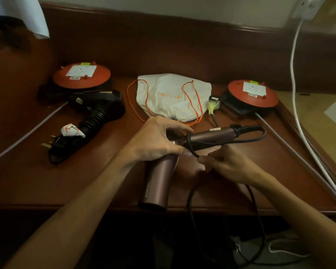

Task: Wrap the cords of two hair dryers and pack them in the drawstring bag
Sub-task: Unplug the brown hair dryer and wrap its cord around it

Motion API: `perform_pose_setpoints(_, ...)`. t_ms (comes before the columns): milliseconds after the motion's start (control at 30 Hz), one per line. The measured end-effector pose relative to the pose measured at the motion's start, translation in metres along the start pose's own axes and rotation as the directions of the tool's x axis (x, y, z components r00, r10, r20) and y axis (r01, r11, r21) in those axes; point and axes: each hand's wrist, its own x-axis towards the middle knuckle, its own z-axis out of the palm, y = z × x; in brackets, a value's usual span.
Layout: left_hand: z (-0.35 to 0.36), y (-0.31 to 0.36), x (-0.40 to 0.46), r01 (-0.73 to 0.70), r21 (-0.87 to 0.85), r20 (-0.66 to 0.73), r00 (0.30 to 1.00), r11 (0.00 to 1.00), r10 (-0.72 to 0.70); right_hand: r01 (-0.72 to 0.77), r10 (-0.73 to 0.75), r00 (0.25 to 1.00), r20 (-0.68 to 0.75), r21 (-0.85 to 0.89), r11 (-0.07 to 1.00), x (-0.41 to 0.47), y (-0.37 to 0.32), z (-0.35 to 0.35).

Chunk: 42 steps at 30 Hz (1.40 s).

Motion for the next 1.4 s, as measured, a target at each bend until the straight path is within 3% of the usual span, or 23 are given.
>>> perform_pose_setpoints(133,0.000,0.001,-0.003,-0.056,0.008,0.082,0.995,0.998,0.055,0.021,-0.051,0.986,0.157,0.186,0.982,0.021,-0.001,-0.019)
perform_pose_setpoints(267,0.011,-0.001,-0.002,-0.077,0.033,0.084,0.994,0.997,0.074,0.008,0.018,0.949,0.314,-0.082,0.997,0.055,0.014,-0.032)
perform_pose_setpoints(367,0.008,-0.002,-0.004,-0.068,0.012,0.102,0.993,0.998,0.066,0.023,-0.001,0.929,0.371,-0.055,0.998,0.067,0.019,-0.042)
perform_pose_setpoints(533,0.007,-0.001,-0.009,-0.065,0.049,0.139,0.989,0.997,0.058,-0.043,0.074,0.929,0.364,-0.091,0.995,0.067,0.017,-0.060)
perform_pose_setpoints(700,0.012,0.013,-0.002,-0.050,0.221,0.198,0.980,0.974,0.006,0.069,0.035,0.950,0.309,-0.321,0.945,0.080,-0.019,-0.065)
perform_pose_setpoints(900,0.020,0.018,0.002,-0.039,0.396,0.188,0.981,0.917,-0.040,0.116,-0.021,0.916,0.401,-0.215,0.970,0.058,-0.057,-0.079)
perform_pose_setpoints(1067,0.018,0.012,-0.001,-0.050,0.467,0.187,0.981,0.883,-0.043,0.140,-0.048,0.918,0.394,-0.209,0.968,0.040,-0.073,-0.079)
perform_pose_setpoints(1167,0.018,0.010,-0.003,-0.044,0.446,0.180,0.983,0.894,-0.041,0.201,-0.090,0.891,0.444,-0.208,0.957,0.025,-0.091,-0.082)
perform_pose_setpoints(1300,0.012,-0.001,-0.008,0.031,0.373,0.030,0.999,0.927,-0.045,0.096,-0.034,0.871,0.490,-0.103,0.990,-0.009,-0.100,-0.103)
perform_pose_setpoints(1400,0.010,-0.003,-0.009,0.054,0.334,0.010,0.998,0.941,-0.061,0.199,-0.050,0.912,0.408,-0.332,0.922,-0.035,-0.090,-0.097)
